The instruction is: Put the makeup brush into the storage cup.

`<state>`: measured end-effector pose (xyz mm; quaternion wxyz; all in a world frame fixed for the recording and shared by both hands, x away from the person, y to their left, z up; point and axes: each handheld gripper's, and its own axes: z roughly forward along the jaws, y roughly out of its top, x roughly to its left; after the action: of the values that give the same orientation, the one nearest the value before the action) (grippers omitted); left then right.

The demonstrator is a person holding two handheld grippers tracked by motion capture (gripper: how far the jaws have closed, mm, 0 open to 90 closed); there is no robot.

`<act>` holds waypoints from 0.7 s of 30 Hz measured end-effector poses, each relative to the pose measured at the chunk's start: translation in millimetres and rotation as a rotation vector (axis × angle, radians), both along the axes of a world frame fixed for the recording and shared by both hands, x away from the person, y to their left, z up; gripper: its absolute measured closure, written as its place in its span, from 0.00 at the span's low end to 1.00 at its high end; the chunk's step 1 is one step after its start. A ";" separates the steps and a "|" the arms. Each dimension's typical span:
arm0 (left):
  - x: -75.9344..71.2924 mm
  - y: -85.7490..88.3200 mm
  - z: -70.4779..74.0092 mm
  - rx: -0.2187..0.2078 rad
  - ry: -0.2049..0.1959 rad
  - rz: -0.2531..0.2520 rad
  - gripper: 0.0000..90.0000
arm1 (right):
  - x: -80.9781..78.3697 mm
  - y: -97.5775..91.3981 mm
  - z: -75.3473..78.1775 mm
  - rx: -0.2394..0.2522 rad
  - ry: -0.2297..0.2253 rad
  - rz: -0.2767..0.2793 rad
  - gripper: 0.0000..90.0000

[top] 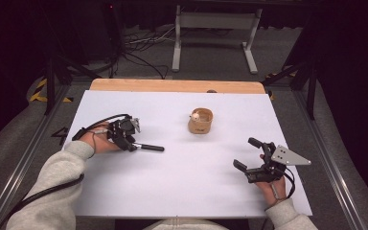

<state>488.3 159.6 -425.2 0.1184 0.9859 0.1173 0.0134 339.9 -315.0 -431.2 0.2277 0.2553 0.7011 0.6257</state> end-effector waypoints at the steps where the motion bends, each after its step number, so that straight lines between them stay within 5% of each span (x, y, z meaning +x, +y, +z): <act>1: 0.0 0.0 0.0 0.000 0.000 0.000 0.74 | 0.0 0.0 0.0 0.000 0.000 0.000 0.00; 14: -5.2 -3.6 10.7 0.014 0.008 -0.020 0.79 | 0.8 2.0 3.5 -0.013 0.006 -0.002 0.00; 21: -14.3 -15.7 30.0 -0.014 0.004 -0.065 0.79 | 1.8 4.6 22.5 -0.016 -0.003 0.018 0.00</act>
<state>474.0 143.9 -395.2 0.1253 0.9884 0.0857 0.0067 341.7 -310.4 -408.7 0.2251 0.2463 0.7080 0.6224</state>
